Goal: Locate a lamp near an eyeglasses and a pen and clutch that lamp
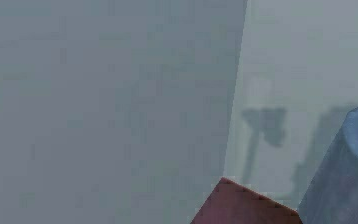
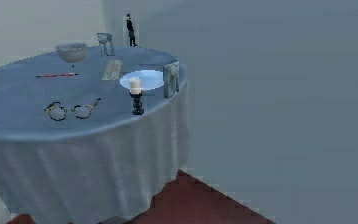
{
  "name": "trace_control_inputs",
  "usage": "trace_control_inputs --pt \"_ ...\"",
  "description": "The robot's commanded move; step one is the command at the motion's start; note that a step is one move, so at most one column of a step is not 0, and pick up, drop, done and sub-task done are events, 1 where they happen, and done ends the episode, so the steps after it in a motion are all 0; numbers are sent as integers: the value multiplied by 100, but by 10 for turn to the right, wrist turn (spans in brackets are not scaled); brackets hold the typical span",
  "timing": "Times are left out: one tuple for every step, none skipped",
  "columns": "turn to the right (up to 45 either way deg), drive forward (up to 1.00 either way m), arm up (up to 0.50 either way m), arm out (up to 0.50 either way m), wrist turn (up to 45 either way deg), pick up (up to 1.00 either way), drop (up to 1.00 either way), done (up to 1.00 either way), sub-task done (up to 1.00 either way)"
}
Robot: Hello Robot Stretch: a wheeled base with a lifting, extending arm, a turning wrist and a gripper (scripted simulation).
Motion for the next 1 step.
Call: trace_control_inputs --pt "0 0 38 0 0 0 0 0 0"
